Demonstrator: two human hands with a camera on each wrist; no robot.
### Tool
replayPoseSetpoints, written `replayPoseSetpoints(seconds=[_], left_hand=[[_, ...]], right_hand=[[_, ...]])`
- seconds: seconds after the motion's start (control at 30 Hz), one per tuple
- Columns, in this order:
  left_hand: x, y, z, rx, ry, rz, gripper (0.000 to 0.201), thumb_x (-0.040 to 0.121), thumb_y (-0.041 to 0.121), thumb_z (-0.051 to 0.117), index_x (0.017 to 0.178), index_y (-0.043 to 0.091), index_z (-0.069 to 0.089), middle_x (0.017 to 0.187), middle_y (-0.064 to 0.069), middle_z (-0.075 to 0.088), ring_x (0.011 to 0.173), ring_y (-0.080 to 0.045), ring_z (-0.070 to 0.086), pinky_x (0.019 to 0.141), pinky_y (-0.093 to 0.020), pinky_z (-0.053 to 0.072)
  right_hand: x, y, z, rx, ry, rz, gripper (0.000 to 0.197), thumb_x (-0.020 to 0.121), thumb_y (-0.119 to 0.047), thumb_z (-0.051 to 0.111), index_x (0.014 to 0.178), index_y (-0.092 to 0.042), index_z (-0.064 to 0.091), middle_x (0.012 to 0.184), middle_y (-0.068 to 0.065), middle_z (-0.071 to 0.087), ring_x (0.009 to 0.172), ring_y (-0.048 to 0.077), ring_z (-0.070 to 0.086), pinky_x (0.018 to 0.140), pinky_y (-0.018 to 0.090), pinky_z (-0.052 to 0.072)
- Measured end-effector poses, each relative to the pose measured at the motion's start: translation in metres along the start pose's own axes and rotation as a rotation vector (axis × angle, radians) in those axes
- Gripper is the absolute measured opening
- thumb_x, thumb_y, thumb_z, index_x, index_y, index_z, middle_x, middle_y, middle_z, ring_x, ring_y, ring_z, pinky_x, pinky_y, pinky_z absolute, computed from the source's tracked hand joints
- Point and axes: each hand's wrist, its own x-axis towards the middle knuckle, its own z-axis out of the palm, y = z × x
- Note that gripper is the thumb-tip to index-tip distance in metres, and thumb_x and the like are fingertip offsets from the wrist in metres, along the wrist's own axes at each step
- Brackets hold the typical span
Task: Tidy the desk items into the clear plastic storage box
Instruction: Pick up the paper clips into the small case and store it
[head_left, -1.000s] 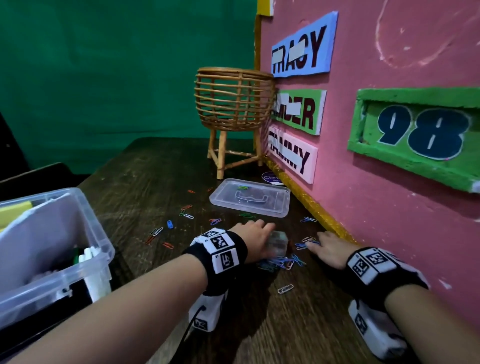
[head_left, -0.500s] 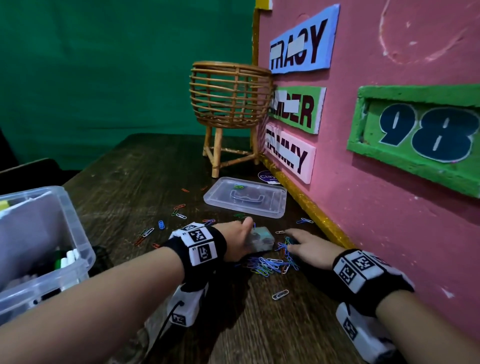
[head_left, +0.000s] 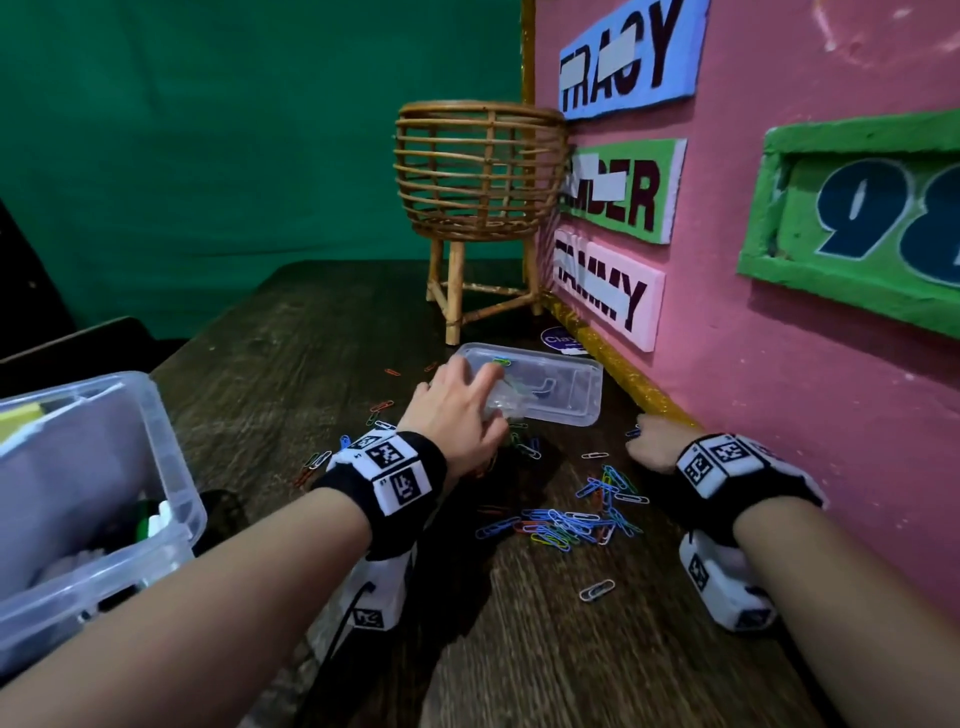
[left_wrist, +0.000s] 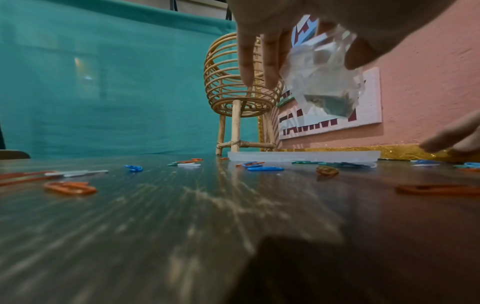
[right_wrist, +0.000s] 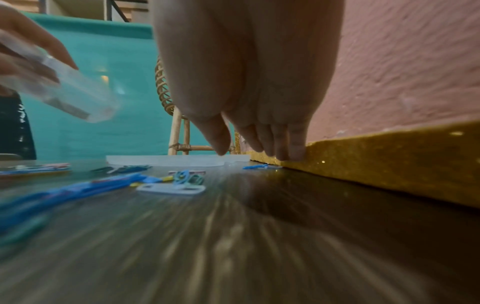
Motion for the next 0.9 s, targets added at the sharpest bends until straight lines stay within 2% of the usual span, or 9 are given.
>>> replayPoseSetpoints(seconds=[0.13, 0.23, 0.33, 0.47, 0.57, 0.63, 0.7, 0.8, 0.9], left_hand=[[0.001, -0.001, 0.001, -0.062, -0.018, 0.050, 0.047, 0.089, 0.035, 0.045, 0.132, 0.018, 0.036, 0.121, -0.013, 0.041, 0.111, -0.031, 0.048, 0.094, -0.040, 0.044], [0.000, 0.000, 0.000, -0.151, -0.041, 0.067, 0.048, 0.089, 0.034, 0.042, 0.132, 0.013, 0.038, 0.120, -0.014, 0.042, 0.110, -0.033, 0.049, 0.093, -0.038, 0.044], [-0.003, 0.002, -0.002, -0.262, -0.102, 0.094, 0.054, 0.087, 0.037, 0.034, 0.132, 0.007, 0.039, 0.124, -0.016, 0.043, 0.111, -0.031, 0.051, 0.092, -0.032, 0.040], [-0.011, 0.011, -0.008, -0.398, -0.197, 0.140, 0.058, 0.084, 0.037, 0.026, 0.130, 0.005, 0.039, 0.123, -0.016, 0.048, 0.111, -0.027, 0.050, 0.093, -0.029, 0.036], [-0.016, 0.017, -0.012, -0.465, -0.207, 0.128, 0.058, 0.083, 0.035, 0.026, 0.129, 0.003, 0.041, 0.121, -0.017, 0.054, 0.110, -0.027, 0.052, 0.090, -0.027, 0.037], [-0.021, 0.023, -0.014, -0.476, -0.242, 0.142, 0.058, 0.082, 0.034, 0.027, 0.129, 0.003, 0.040, 0.122, -0.017, 0.054, 0.109, -0.025, 0.052, 0.086, -0.023, 0.034], [-0.028, 0.028, -0.018, -0.490, -0.266, 0.161, 0.058, 0.081, 0.033, 0.027, 0.129, 0.003, 0.039, 0.121, -0.017, 0.055, 0.105, -0.022, 0.052, 0.084, -0.022, 0.033], [-0.034, 0.031, -0.022, -0.496, -0.260, 0.181, 0.066, 0.076, 0.041, 0.028, 0.127, 0.001, 0.038, 0.118, -0.017, 0.054, 0.104, -0.026, 0.052, 0.086, -0.028, 0.038], [-0.042, 0.031, -0.030, -0.442, -0.309, 0.174, 0.066, 0.078, 0.028, 0.047, 0.136, 0.002, 0.029, 0.131, -0.016, 0.047, 0.117, -0.026, 0.049, 0.095, -0.025, 0.036]], right_hand=[[-0.001, -0.006, 0.000, -0.009, -0.084, 0.001, 0.047, 0.097, -0.022, 0.035, 0.140, 0.000, 0.034, 0.147, 0.016, 0.036, 0.135, 0.028, 0.036, 0.106, 0.029, 0.030], [-0.011, -0.014, -0.001, -0.020, -0.107, -0.095, 0.050, 0.099, -0.022, 0.033, 0.146, -0.008, 0.024, 0.153, 0.010, 0.026, 0.140, 0.022, 0.028, 0.108, 0.023, 0.024], [-0.025, -0.021, 0.002, 0.030, -0.156, -0.266, 0.047, 0.097, -0.025, 0.041, 0.142, -0.015, 0.036, 0.148, 0.006, 0.038, 0.134, 0.019, 0.037, 0.107, 0.025, 0.027], [-0.043, -0.016, 0.007, 0.316, -0.003, -0.411, 0.055, 0.090, -0.042, 0.052, 0.136, -0.017, 0.036, 0.137, 0.003, 0.049, 0.116, 0.017, 0.055, 0.101, 0.030, 0.041], [-0.060, -0.012, 0.009, 0.552, -0.055, -0.512, 0.057, 0.081, -0.029, 0.068, 0.130, -0.027, 0.039, 0.136, 0.000, 0.049, 0.110, 0.014, 0.060, 0.101, 0.036, 0.046], [-0.070, -0.015, 0.010, 0.600, -0.085, -0.572, 0.050, 0.078, -0.022, 0.072, 0.119, -0.031, 0.046, 0.128, 0.002, 0.056, 0.108, 0.015, 0.061, 0.100, 0.038, 0.047], [-0.079, -0.019, 0.012, 0.598, -0.047, -0.590, 0.036, 0.079, -0.025, 0.071, 0.109, -0.033, 0.052, 0.112, -0.001, 0.063, 0.101, 0.016, 0.064, 0.096, 0.036, 0.050], [-0.089, -0.021, 0.009, 0.604, 0.091, -0.563, 0.008, 0.089, -0.032, 0.056, 0.096, -0.037, 0.057, 0.093, -0.007, 0.066, 0.088, 0.012, 0.064, 0.084, 0.030, 0.049], [-0.094, -0.019, 0.007, 0.574, 0.184, -0.468, 0.020, 0.095, -0.030, 0.046, 0.101, -0.022, 0.064, 0.088, 0.000, 0.068, 0.078, 0.016, 0.063, 0.076, 0.030, 0.049]])
